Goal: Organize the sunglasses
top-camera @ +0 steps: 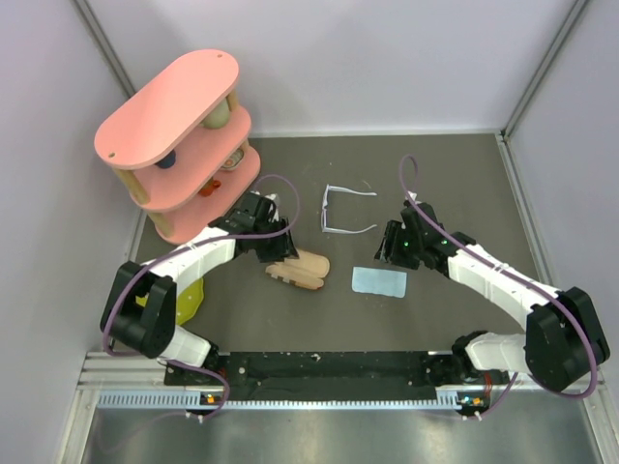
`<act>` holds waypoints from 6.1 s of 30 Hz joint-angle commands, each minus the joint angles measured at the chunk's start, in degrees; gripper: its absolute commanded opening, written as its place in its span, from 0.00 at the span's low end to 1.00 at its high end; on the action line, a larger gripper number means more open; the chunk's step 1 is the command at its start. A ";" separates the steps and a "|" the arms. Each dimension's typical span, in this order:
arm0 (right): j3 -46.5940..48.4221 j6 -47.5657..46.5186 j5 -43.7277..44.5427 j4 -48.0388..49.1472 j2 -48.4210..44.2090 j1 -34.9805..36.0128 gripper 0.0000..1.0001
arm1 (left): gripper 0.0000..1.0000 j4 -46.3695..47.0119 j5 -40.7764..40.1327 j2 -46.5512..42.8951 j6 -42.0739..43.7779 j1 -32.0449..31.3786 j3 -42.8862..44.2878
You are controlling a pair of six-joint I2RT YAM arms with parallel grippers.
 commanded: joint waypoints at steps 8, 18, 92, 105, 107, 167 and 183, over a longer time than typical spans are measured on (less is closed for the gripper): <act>1.18 0.76 1.23 -0.83 -2.20 0.53 0.52 | 0.47 1.47 8.16 -7.21 1.36 -0.12 -5.14; 1.09 0.76 1.32 -1.36 -1.41 0.45 0.52 | 0.41 2.78 7.81 -7.13 0.74 -0.12 -11.91; -0.75 -2.05 6.42 -7.78 12.12 -1.93 0.00 | 0.63 4.72 8.52 28.21 -6.55 -19.46 23.51; 0.04 -0.38 9.49 -10.06 7.12 -1.93 0.27 | 0.61 3.22 5.70 27.59 -6.38 -19.55 23.51; 0.65 -0.56 9.93 -10.76 6.24 -2.01 0.29 | 0.61 3.05 5.44 27.50 -6.29 -19.64 23.51; -0.57 0.49 8.09 -10.42 10.10 -1.31 0.00 | 0.31 -10.31 -6.42 34.53 -10.51 -24.82 31.24; -2.60 2.78 7.65 -8.83 8.43 -1.13 0.00 | 0.29 -20.68 -17.50 40.60 -11.30 -27.02 38.89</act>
